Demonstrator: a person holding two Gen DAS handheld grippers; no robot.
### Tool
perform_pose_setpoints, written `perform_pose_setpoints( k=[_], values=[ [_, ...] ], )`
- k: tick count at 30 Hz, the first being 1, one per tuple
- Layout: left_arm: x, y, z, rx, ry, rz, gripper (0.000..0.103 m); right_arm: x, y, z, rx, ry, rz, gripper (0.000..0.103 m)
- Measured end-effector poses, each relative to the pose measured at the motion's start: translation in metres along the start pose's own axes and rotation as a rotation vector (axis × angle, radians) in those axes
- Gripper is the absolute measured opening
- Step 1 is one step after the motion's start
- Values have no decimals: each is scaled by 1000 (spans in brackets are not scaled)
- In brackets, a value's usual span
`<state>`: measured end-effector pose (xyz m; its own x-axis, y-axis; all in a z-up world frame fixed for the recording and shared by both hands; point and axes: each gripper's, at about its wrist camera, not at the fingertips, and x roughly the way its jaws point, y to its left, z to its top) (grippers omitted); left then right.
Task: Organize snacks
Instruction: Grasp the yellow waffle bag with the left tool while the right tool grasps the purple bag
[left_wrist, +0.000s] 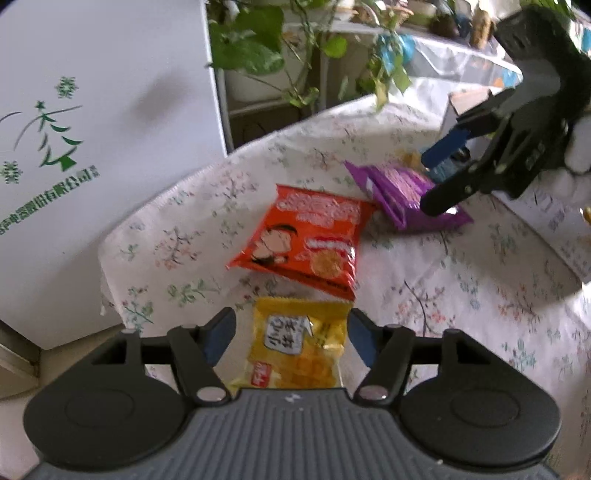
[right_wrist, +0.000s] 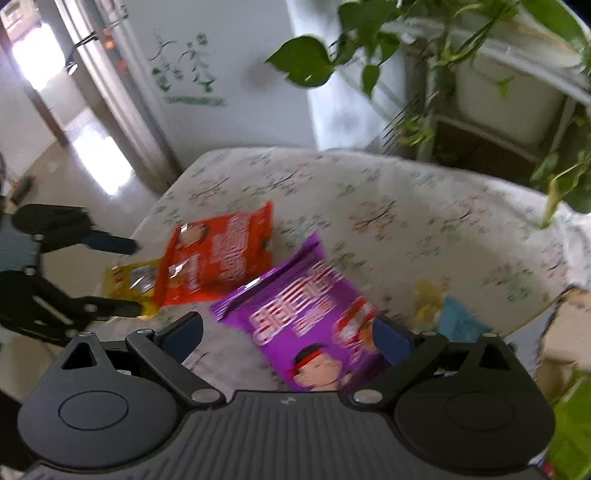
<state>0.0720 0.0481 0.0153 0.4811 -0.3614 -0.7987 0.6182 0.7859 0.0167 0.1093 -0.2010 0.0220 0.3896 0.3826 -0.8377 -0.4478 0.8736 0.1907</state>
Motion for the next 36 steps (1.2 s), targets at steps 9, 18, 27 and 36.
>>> perform_pose_setpoints(
  k=[9,18,27,36],
  values=[
    [18,-5,-10,42,68,1,84,18,6,1,-119,-12,-37,103],
    [21,-7,-9,26,78,-31,78,32,11,-6,-160,9,-75,103],
    [16,-15,-12,-12,68,-23,56,29,24,-13,-148,49,-157,78],
    [6,-25,-18,-93,94,72,52,8,46,-29,-59,40,-161,71]
  ],
)
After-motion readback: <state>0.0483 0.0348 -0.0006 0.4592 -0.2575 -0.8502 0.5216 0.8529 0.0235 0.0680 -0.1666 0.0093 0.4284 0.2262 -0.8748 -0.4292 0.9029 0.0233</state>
